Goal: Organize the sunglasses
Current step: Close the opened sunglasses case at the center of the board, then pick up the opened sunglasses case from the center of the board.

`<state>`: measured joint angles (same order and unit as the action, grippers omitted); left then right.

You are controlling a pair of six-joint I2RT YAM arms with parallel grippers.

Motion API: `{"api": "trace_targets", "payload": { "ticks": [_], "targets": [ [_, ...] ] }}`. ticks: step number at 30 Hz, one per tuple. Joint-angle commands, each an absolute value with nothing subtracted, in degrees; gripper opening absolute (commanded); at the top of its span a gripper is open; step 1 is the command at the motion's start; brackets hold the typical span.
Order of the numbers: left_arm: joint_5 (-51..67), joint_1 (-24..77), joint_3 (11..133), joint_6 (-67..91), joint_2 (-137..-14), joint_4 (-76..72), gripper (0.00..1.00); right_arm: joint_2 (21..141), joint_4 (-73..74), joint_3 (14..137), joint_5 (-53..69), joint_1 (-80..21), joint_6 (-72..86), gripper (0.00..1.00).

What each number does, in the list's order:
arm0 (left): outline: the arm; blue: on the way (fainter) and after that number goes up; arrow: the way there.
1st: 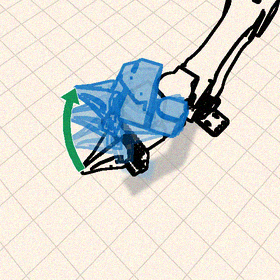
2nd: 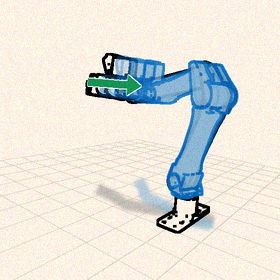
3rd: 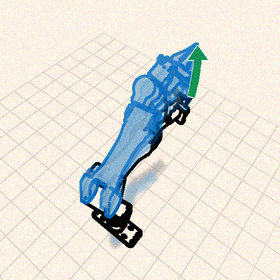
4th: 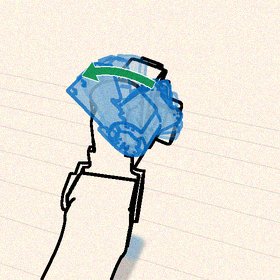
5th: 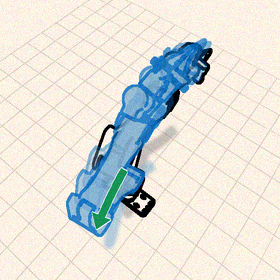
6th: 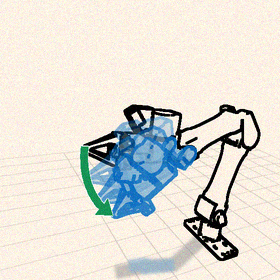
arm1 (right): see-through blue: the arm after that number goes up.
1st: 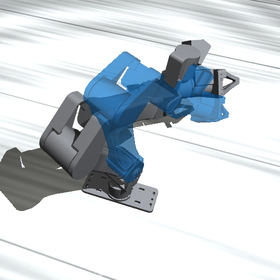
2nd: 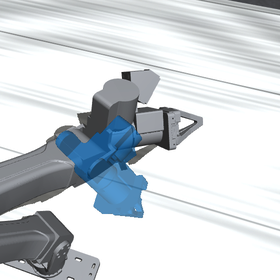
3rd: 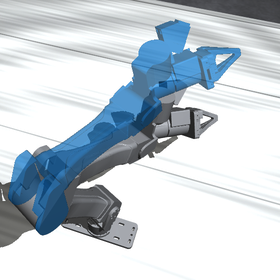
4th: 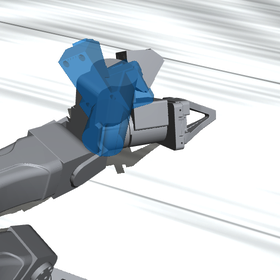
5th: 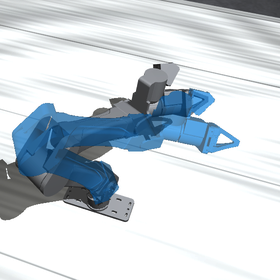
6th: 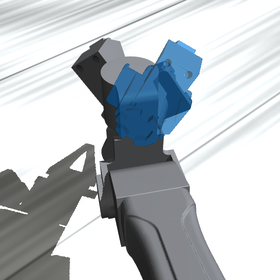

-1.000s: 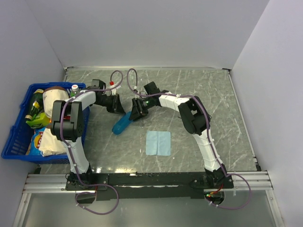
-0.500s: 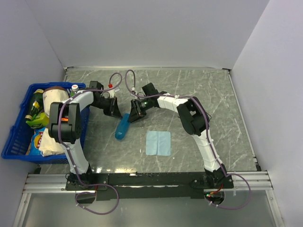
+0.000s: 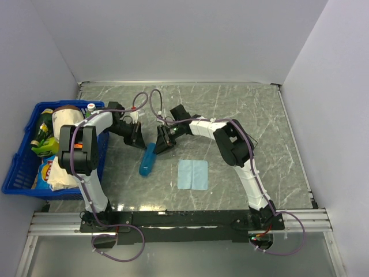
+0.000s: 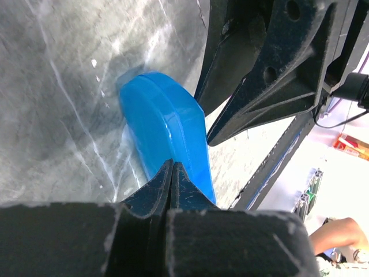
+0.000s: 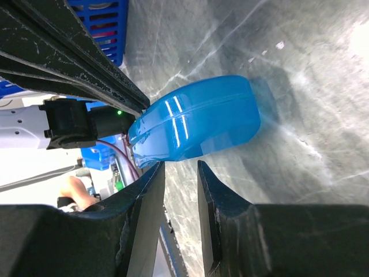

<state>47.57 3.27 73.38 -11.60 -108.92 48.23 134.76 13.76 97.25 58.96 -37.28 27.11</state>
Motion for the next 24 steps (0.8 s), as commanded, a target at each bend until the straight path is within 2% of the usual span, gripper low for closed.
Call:
{"api": "trace_targets", "payload": {
  "ticks": [1, 4, 10, 18, 22, 24],
  "targets": [
    [52.29, 5.8, 72.07, -14.94, -111.7, 56.42, 0.01, 133.24, 7.82, 100.02, 54.23, -38.76, 28.91, 0.36],
    [53.52, 7.11, 72.68, -16.78, -114.07, 58.35, 0.01, 133.77, 9.05, 101.77, 54.23, -38.85, 28.65, 0.36],
    [55.81, 8.17, 76.2, -17.06, -117.16, 57.49, 0.09, 134.65, 9.93, 102.22, 53.17, -37.27, 26.98, 0.37],
    [56.08, 8.17, 82.0, -11.43, -118.74, 52.57, 0.29, 133.95, 10.81, 102.39, 52.56, -35.33, 25.67, 0.38],
    [54.58, 7.3, 82.44, -8.88, -118.3, 48.79, 0.35, 133.24, 10.81, 101.69, 52.03, -34.19, 24.18, 0.45],
    [54.41, 6.6, 82.26, -6.86, -117.86, 46.32, 0.38, 132.8, 11.6, 101.43, 51.77, -33.32, 23.3, 0.52]
  ]
}}
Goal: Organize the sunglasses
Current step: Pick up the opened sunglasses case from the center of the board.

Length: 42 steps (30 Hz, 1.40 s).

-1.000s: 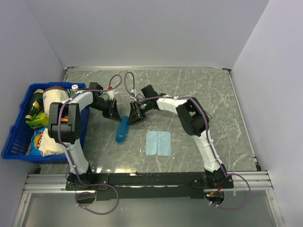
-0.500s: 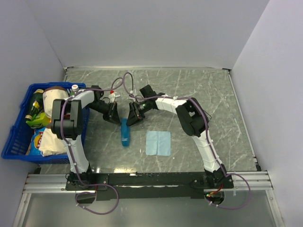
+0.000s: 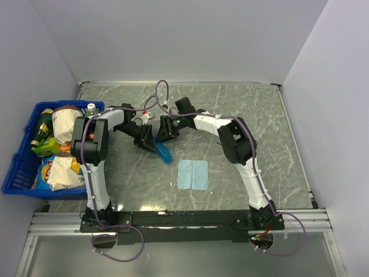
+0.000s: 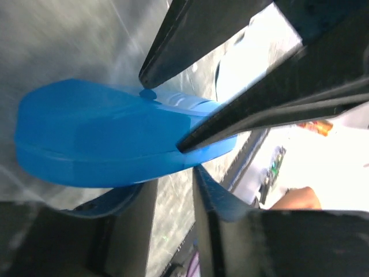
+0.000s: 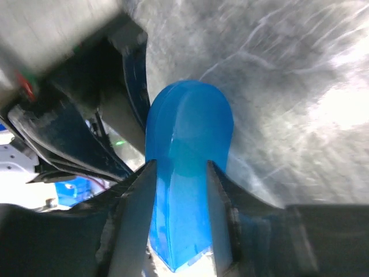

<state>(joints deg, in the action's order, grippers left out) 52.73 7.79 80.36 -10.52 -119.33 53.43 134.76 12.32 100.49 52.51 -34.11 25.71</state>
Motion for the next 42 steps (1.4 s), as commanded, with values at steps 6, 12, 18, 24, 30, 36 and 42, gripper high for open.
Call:
{"api": "trace_targets", "payload": {
  "ticks": [6, 12, 18, 24, 30, 36, 42],
  "targets": [
    [53.0, 4.22, 82.44, -5.19, -117.86, 43.69, 0.44, 130.52, 12.3, 98.36, 53.26, -32.34, 20.13, 0.61],
    [53.35, 4.22, 81.3, -3.69, -118.3, 41.4, 0.49, 128.41, 11.95, 95.46, 54.93, -32.34, 19.25, 0.61],
    [55.46, 4.57, 81.82, -4.22, -119.0, 41.83, 0.51, 127.62, 10.11, 94.13, 57.56, -31.55, 20.91, 0.6],
    [55.81, 4.75, 80.33, -5.18, -118.13, 42.19, 0.53, 124.81, 9.93, 92.82, 58.98, -29.8, 19.96, 0.65],
    [57.3, 5.45, 79.9, -6.07, -117.51, 42.89, 0.6, 125.15, 10.2, 90.97, 58.18, -29.71, 18.81, 0.65],
    [57.3, 6.24, 79.19, -5.1, -116.98, 42.27, 0.66, 126.65, 9.58, 91.49, 58.62, -30.58, 19.16, 0.62],
    [56.69, 6.77, 78.84, -4.57, -116.63, 41.66, 0.66, 126.74, 10.28, 91.76, 58.63, -31.82, 18.2, 0.58]
  ]
}}
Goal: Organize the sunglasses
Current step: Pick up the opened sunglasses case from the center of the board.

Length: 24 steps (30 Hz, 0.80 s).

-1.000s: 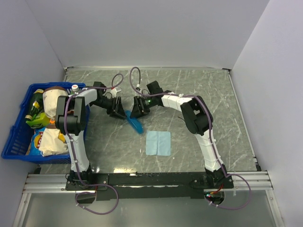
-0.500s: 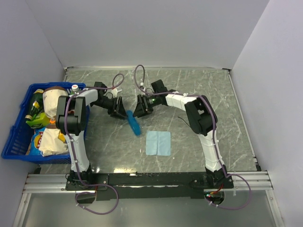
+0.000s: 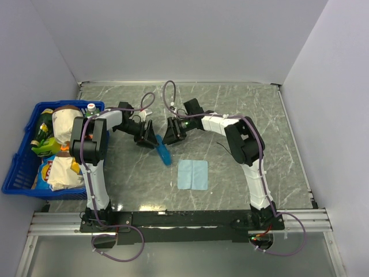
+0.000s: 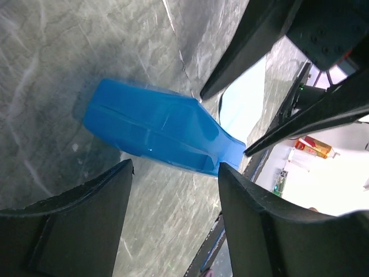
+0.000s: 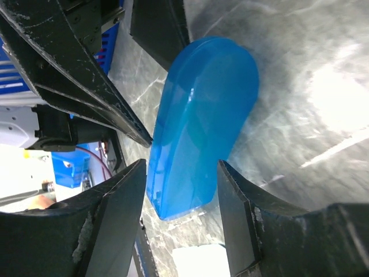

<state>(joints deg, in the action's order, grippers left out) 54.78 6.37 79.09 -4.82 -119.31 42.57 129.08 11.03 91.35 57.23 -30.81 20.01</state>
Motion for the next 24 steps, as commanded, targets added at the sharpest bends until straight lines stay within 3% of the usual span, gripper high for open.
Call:
{"api": "trace_targets", "payload": {
  "ticks": [1, 9, 18, 24],
  "targets": [
    [56.6, 6.85, 78.84, -4.31, -116.54, 41.31, 0.66, 126.83, 10.54, 91.58, 58.54, -31.9, 17.85, 0.57],
    [57.13, 6.86, 78.66, -3.34, -117.51, 40.43, 0.61, 127.35, 10.9, 90.7, 56.6, -32.34, 16.88, 0.47],
    [57.65, 7.03, 79.01, -4.13, -117.77, 41.22, 0.61, 128.14, 12.74, 92.02, 56.51, -32.43, 15.91, 0.52],
    [58.01, 7.21, 79.19, -4.31, -118.3, 41.57, 0.56, 128.67, 13.71, 92.72, 54.76, -32.69, 15.47, 0.49]
  ]
}}
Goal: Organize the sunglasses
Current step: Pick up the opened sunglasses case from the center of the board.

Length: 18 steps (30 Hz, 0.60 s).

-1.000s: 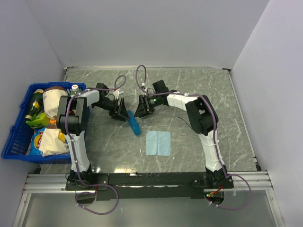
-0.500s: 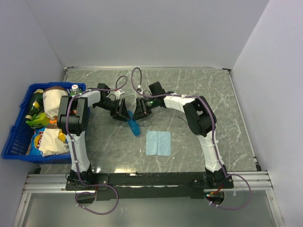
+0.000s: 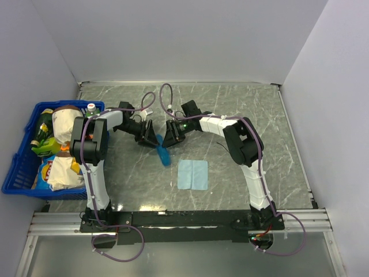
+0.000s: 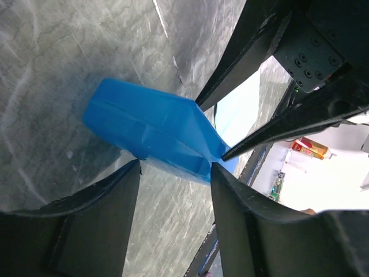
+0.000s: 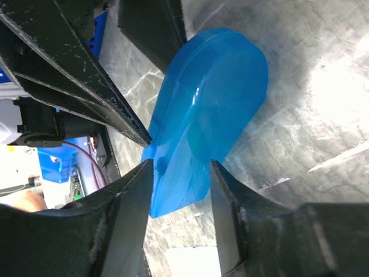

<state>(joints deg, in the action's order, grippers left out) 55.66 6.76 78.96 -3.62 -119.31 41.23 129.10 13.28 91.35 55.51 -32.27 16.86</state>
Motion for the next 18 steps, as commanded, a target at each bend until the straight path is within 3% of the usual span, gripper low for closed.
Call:
{"api": "trace_targets", "payload": {
  "ticks": [1, 12, 18],
  "targets": [
    [57.92, 7.38, 79.19, -4.48, -118.39, 41.57, 0.56, 128.85, 13.8, 92.64, 54.84, -32.78, 15.38, 0.49],
    [58.62, 7.47, 78.58, -5.01, -119.18, 41.22, 0.58, 129.11, 12.57, 92.63, 55.28, -32.87, 16.43, 0.45],
    [58.36, 6.16, 77.52, -4.04, -116.55, 39.73, 0.65, 123.85, 16.96, 93.96, 51.51, -32.87, 13.19, 0.75]
  ]
}}
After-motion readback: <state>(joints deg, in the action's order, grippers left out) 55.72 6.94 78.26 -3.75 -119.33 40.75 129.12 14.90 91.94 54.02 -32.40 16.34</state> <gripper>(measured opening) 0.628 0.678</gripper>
